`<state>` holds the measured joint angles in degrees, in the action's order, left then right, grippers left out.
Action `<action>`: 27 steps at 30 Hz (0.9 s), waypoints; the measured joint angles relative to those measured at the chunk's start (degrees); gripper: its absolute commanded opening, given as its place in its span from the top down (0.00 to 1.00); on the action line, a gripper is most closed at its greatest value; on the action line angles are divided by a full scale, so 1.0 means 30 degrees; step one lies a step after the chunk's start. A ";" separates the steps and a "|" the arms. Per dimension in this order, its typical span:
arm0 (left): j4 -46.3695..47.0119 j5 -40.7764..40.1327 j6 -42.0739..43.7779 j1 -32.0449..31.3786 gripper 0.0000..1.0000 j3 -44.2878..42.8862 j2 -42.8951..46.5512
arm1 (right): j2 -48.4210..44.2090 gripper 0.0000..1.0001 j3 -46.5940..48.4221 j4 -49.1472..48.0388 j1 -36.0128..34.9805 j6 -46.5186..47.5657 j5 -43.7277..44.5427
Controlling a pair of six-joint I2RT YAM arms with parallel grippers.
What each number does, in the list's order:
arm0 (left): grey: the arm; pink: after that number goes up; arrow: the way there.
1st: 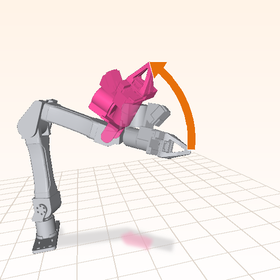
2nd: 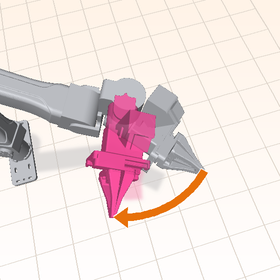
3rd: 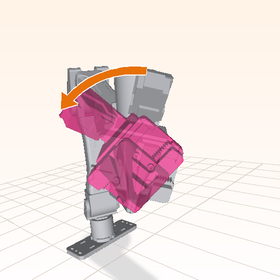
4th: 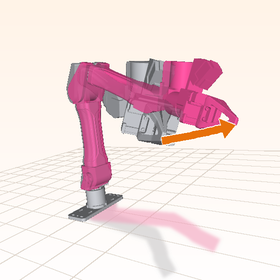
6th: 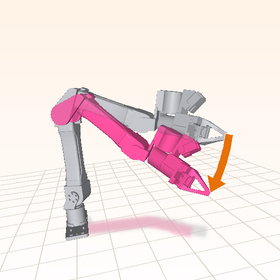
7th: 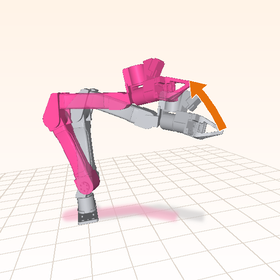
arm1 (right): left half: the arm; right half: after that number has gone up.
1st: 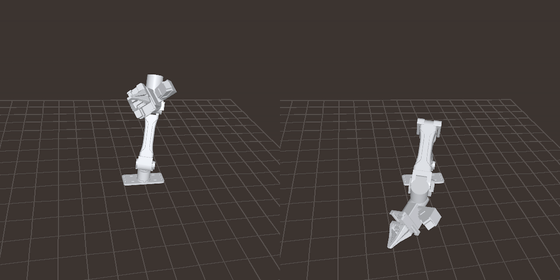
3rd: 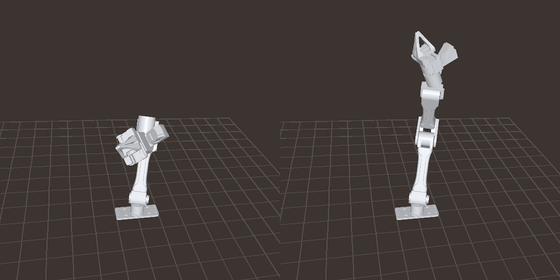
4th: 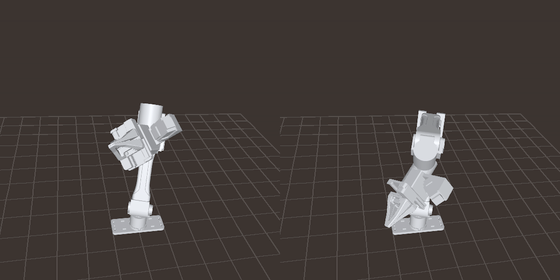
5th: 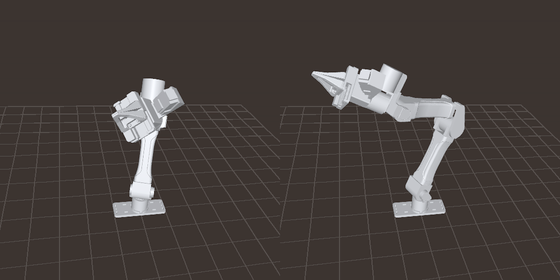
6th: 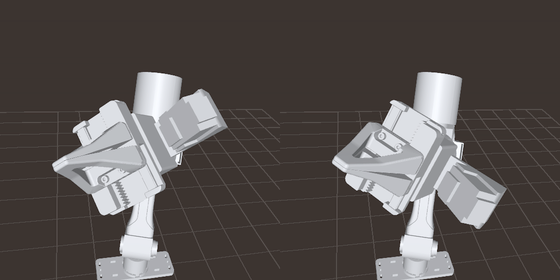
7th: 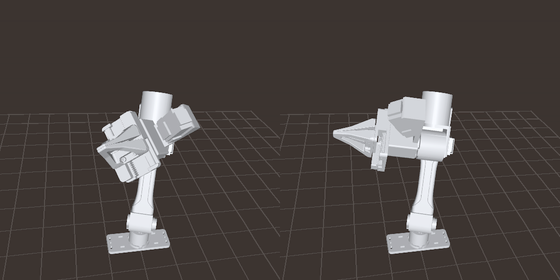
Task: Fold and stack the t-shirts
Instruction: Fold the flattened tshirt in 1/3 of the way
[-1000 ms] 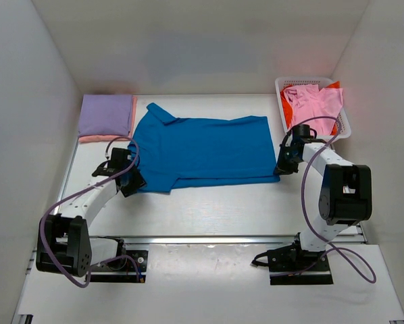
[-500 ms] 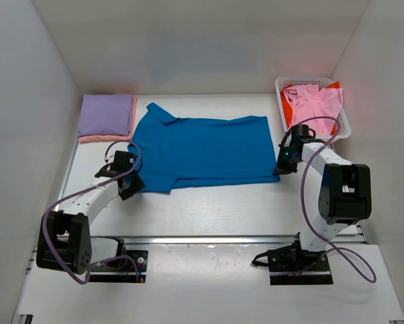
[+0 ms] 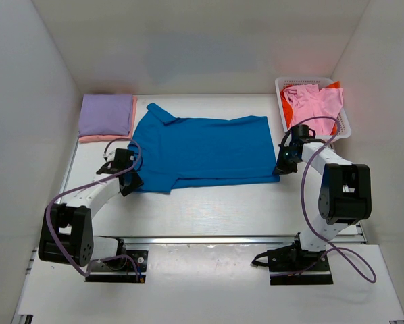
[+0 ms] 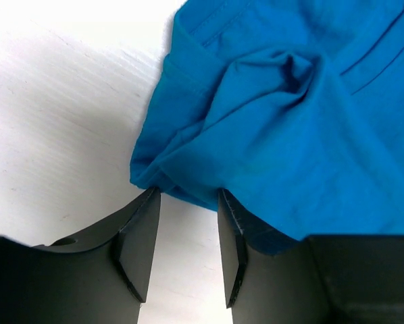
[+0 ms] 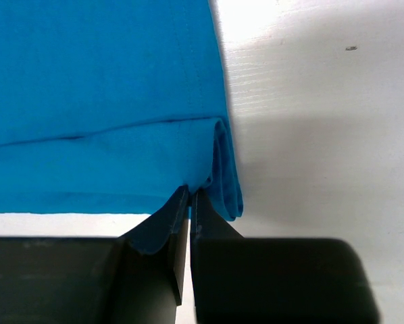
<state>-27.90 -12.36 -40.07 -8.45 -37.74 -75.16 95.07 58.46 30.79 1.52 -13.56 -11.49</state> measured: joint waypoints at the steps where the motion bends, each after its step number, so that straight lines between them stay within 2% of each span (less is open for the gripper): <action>1: 0.0007 -0.0029 0.0000 0.0022 0.49 -0.0044 0.0000 | 0.0000 1.00 0.0000 -0.0007 0.0000 0.0000 -0.0007; 12: 0.0852 -0.0109 -0.0022 0.0153 0.54 -0.0153 -0.0022 | 0.0007 1.00 0.0000 0.0000 -0.0124 0.0000 -0.0066; 13: 0.0954 -0.0109 -0.0015 0.0153 0.59 -0.0153 -0.0051 | 0.0007 1.00 0.0000 0.0000 -0.0124 0.0007 -0.0066; 15: 0.1122 -0.0095 -0.0036 0.0160 0.75 -0.0160 -0.0233 | 0.0007 1.00 0.0000 0.0000 -0.0124 0.0007 -0.0073; 17: 0.1246 -0.0080 -0.0095 0.0175 1.00 -0.0160 -0.0437 | 0.0007 1.00 0.0000 0.0000 -0.0109 0.0007 -0.0066; 23: 0.0991 -0.0029 0.0066 0.0182 1.00 -0.0525 -0.0146 | -0.0007 1.00 0.0000 0.0204 -0.0109 0.0058 -0.0051; 27: 0.0146 0.0437 0.0073 0.0211 1.00 -0.1151 0.1275 | -0.0576 1.00 -0.0022 0.0845 -0.0124 0.0109 -0.0007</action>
<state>-27.46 -11.05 -39.86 -7.81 -41.19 -71.33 93.34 58.39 33.32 1.15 -13.23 -11.51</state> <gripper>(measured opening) 0.026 0.009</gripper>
